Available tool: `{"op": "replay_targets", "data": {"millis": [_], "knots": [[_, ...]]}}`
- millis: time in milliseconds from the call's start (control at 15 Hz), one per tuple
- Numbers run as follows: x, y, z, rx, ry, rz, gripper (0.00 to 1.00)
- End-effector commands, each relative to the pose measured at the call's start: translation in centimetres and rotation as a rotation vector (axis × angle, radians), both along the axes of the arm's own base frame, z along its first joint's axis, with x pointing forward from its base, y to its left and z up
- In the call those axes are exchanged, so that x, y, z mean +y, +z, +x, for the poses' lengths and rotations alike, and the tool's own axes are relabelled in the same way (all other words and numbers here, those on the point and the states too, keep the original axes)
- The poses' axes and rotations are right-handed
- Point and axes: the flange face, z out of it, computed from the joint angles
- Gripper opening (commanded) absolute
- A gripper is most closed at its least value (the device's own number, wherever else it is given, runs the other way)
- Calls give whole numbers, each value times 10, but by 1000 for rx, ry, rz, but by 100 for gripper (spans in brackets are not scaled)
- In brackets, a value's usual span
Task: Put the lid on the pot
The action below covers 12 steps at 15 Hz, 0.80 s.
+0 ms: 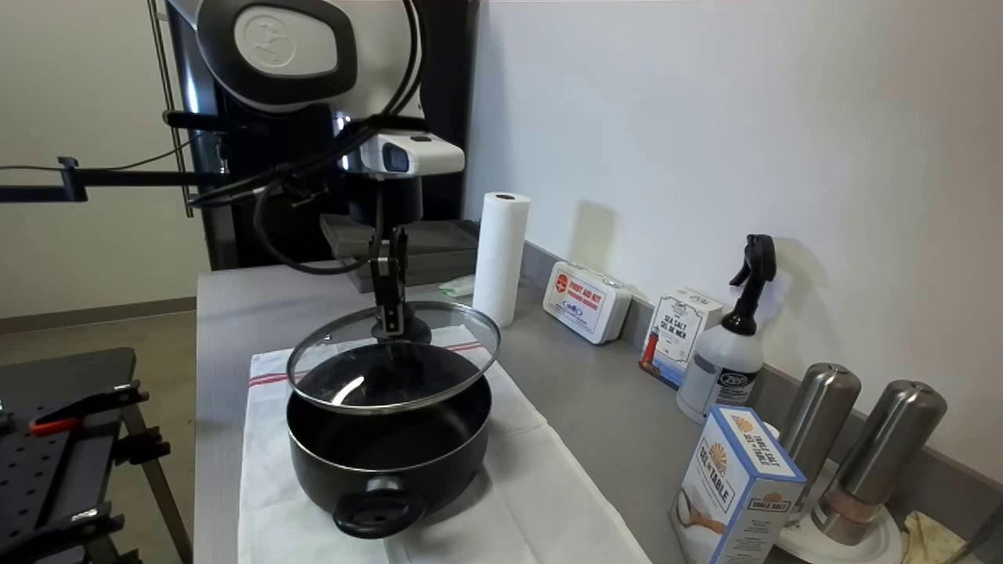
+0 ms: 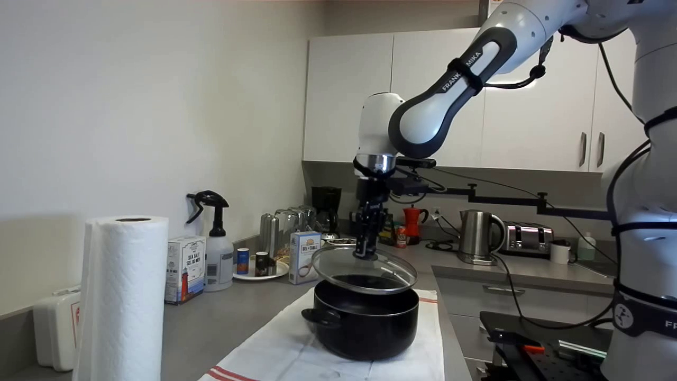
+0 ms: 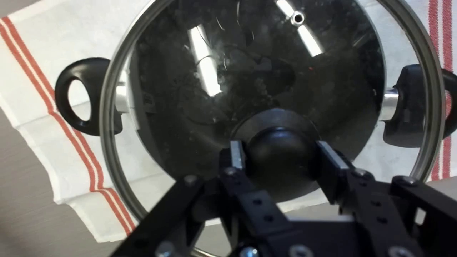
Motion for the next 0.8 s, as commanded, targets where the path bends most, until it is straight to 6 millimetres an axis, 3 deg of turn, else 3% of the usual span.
{"op": "replay_targets", "data": {"millis": [0,733], "knots": [[-7,2,6,-15,-45,14,25],[-15,-31,10,-3,-93,46,25]]}}
